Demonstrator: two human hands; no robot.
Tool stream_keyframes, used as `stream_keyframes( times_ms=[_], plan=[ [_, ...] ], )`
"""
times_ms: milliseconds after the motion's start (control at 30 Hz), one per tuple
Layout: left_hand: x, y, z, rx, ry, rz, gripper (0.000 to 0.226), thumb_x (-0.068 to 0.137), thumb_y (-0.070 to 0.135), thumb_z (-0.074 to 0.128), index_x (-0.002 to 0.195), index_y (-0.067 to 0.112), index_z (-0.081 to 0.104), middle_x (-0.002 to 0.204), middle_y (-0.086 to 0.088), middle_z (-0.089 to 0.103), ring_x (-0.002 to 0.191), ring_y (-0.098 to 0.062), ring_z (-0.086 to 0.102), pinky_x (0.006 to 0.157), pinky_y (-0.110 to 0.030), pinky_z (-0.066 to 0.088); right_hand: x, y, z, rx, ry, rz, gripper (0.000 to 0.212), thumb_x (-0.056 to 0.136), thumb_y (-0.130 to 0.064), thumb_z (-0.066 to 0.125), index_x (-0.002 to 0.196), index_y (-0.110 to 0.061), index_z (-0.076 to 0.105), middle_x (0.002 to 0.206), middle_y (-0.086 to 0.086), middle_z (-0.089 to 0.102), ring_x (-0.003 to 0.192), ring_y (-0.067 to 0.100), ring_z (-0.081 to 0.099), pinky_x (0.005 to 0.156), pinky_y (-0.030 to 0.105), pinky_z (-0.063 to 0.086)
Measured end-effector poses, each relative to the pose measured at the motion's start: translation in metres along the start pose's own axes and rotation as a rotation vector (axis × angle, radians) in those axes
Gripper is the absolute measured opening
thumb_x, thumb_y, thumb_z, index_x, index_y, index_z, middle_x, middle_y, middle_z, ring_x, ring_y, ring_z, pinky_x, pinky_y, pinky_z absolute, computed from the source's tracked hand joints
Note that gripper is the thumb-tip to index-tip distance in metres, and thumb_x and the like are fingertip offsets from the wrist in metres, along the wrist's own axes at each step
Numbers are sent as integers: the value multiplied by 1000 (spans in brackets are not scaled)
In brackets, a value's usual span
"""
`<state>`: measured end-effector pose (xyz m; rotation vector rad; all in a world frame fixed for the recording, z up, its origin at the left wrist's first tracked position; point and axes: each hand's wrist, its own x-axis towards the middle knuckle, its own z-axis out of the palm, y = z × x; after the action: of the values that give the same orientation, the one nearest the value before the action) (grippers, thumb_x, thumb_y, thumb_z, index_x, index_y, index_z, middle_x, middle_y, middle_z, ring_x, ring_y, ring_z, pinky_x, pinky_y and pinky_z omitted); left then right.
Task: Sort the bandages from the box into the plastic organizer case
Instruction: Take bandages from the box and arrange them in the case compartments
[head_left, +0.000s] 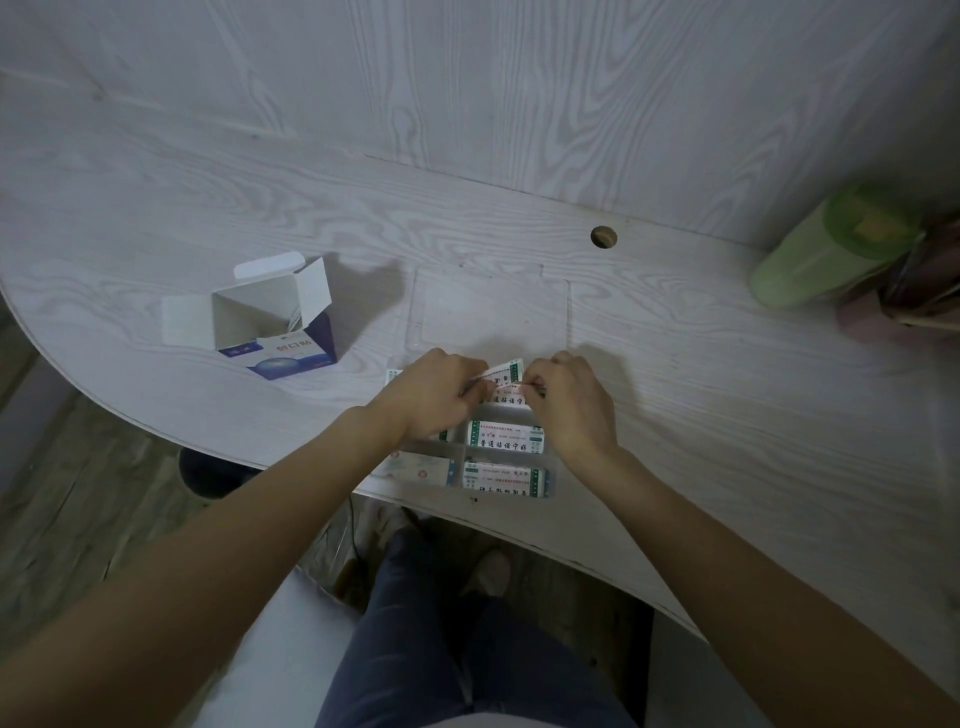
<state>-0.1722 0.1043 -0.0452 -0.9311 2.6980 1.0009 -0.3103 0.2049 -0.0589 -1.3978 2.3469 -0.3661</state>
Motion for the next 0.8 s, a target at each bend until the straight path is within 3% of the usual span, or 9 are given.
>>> stream_keyframes(
  times_ms=[167,333,433,533,667,800],
  plan=[
    [-2,0,-2,-83,19,-58,29,97,23,48,72,11,57,65,-6,59,59,-23,55,58,-34,43,-1,2,0,-48,-9,-62,22,96,-24,54,112,-19,67,108,0,59,106,15,47,68,25,38],
    [-11,9,-7,-557,104,-199,20,94,27,57,93,11,69,82,4,74,58,-18,65,58,-25,51,-2,-1,-11,-42,20,-70,20,96,-23,54,108,-18,69,106,-1,62,103,16,48,68,24,36],
    [-17,15,-12,-740,111,-238,19,89,22,65,100,7,70,83,2,75,56,-21,61,53,-24,50,-5,-9,-32,296,111,-39,20,96,-20,53,106,-16,70,96,-5,65,90,9,56,67,15,39],
    [-22,25,-19,-910,71,-216,16,87,16,66,98,5,70,83,-2,75,48,-13,52,45,-16,41,-9,-21,-53,787,-41,24,13,92,-22,60,95,-17,71,84,-10,69,71,0,63,59,8,41],
    [-28,38,-23,-910,34,-164,21,93,30,55,85,16,69,62,7,68,47,-10,48,47,-19,34,-11,-23,-55,799,-48,24,12,80,-14,74,86,-24,70,84,-1,72,72,9,68,60,20,51],
    [-32,43,-27,-884,24,-175,32,102,21,40,79,17,62,54,6,65,43,-3,54,44,-17,34,-14,-21,-59,845,-23,56,19,78,-7,75,92,-17,68,86,5,70,68,2,67,55,11,48]
  ],
)
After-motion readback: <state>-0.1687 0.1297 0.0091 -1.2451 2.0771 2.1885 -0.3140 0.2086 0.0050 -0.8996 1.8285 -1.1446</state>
